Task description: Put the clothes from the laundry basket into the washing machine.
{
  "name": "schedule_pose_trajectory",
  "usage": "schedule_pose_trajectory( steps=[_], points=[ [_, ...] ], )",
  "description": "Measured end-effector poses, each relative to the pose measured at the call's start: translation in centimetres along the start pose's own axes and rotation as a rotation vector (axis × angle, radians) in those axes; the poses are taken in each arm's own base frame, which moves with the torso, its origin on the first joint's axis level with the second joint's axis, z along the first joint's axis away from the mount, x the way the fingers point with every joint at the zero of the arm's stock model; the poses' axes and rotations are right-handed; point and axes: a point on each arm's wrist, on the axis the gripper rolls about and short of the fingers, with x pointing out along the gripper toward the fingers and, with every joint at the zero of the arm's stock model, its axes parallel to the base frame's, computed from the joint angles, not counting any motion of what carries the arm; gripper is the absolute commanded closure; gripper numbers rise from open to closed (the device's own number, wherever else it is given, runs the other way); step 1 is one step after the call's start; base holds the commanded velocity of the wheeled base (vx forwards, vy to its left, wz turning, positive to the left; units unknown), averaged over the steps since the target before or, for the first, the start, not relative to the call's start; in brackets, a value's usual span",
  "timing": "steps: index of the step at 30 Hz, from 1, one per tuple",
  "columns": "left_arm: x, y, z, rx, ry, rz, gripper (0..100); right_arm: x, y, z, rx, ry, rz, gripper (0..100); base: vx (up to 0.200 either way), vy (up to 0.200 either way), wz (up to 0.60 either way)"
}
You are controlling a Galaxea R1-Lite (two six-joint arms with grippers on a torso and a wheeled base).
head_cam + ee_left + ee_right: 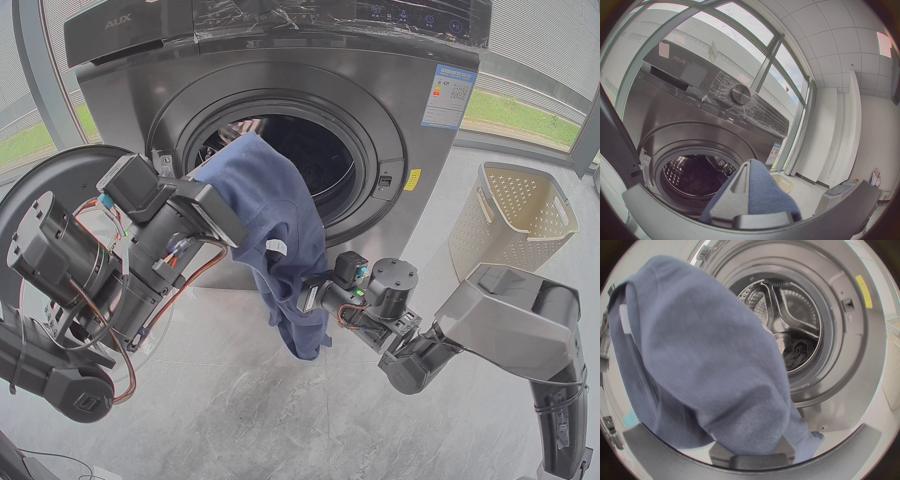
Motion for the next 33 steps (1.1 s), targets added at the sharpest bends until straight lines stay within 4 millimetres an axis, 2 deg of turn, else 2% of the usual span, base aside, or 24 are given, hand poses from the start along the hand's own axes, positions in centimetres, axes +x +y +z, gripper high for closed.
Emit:
schedule_pose_trajectory(
  steps=[5, 14, 22, 33],
  points=[
    [-0.1, 0.8, -0.1, 0.012, 0.005, 0.024, 100, -1.7, 0.3, 3.2, 0.044, -0.033, 0.000, 100, 0.000, 0.000, 0.00],
    [-0.5, 1.7, -0.6, 0.026, 0.033, 0.052, 100, -4.6, 0.0, 7.3, 0.089, -0.085, -0.018, 100, 0.000, 0.000, 0.00],
    [-1.1, 2.5, -1.6, 0.036, 0.082, 0.078, 100, -5.0, 0.0, 8.7, 0.087, -0.117, -0.024, 100, 0.000, 0.000, 0.00],
    [-3.2, 5.1, -6.1, 0.056, 0.268, 0.135, 100, -4.5, 0.1, 10.1, 0.082, -0.166, -0.017, 100, 0.000, 0.000, 0.00]
  ],
)
